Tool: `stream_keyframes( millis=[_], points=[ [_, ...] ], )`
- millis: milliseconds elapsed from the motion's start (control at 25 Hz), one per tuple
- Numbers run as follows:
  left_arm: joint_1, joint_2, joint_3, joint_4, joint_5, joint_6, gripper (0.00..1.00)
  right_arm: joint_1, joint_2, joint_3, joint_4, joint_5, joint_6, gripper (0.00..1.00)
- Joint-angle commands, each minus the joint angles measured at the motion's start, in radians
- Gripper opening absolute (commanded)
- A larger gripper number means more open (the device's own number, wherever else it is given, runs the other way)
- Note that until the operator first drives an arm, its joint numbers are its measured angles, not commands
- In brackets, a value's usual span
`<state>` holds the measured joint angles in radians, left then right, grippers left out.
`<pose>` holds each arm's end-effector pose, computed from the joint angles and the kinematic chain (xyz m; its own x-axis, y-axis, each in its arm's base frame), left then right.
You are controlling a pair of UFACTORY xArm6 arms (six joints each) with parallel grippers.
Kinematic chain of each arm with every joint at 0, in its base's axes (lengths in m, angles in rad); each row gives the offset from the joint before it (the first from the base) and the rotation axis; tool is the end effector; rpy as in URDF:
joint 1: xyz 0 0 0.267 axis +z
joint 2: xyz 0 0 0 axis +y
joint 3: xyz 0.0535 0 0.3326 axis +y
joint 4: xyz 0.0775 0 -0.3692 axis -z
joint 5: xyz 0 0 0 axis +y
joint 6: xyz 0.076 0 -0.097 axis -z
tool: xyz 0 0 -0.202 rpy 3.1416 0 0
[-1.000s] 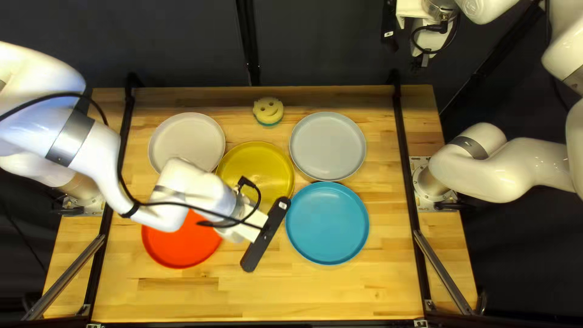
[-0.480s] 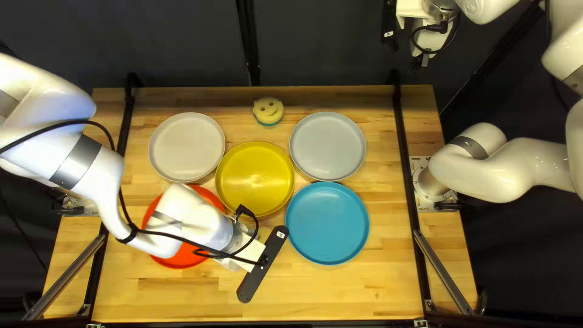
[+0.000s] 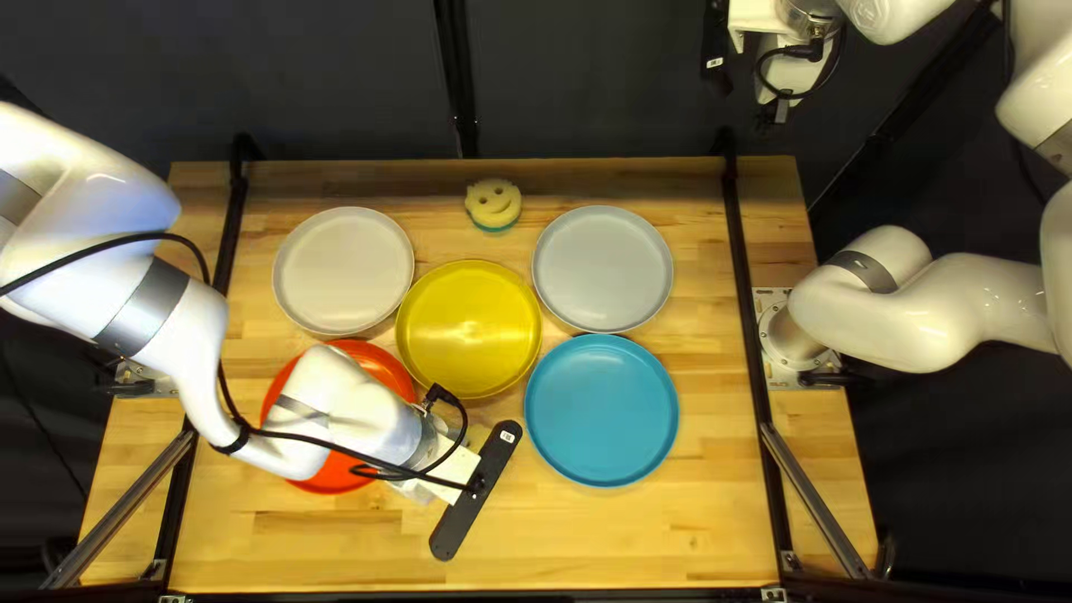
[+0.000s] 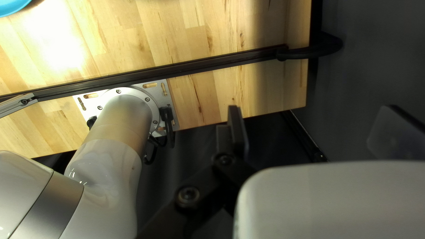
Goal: Pick up sponge and scrub the plate
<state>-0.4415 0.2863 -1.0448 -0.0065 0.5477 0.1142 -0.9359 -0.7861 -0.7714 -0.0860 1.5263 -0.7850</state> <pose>0.5353 -0.2536 0.0798 0.8325 -0.5134 0.2084 -0.5213 -0.8532 -0.0194 0.1326 -0.2227 0.3171 0.9880 -0.1493 -0.0388 -0.1458 -0.9859 0.0827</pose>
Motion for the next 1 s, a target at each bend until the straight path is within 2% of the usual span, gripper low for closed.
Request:
stream_keyframes(
  millis=[40, 480, 680, 880, 920, 960, 1000],
  points=[
    [0.000, 0.000, 0.000, 0.000, 0.000, 0.000, 1.00, 0.000, 0.000, 0.000, 0.000, 0.000, 0.000, 1.00],
    [0.000, 0.000, 0.000, 0.000, 0.000, 0.000, 1.00, 0.000, 0.000, 0.000, 0.000, 0.000, 0.000, 1.00],
    [0.052, -0.053, 0.022, -0.009, 0.052, 0.056, 1.00, 0.000, 0.000, 0.000, 0.000, 0.000, 0.000, 1.00],
    [0.137, -0.195, 0.139, -0.022, 0.093, 0.128, 1.00, 0.000, 0.000, 0.000, 0.000, 0.000, 0.000, 1.00],
    [0.137, -0.195, 0.139, -0.022, 0.093, 0.128, 1.00, 0.000, 0.000, 0.000, 0.000, 0.000, 0.000, 1.00],
    [0.188, -0.273, 0.208, -0.033, 0.113, 0.172, 1.00, 0.000, 0.000, 0.000, 0.000, 0.000, 0.000, 1.00],
    [0.213, -0.309, 0.240, -0.038, 0.123, 0.193, 1.00, 0.000, 0.000, 0.000, 0.000, 0.000, 0.000, 1.00]
  ],
)
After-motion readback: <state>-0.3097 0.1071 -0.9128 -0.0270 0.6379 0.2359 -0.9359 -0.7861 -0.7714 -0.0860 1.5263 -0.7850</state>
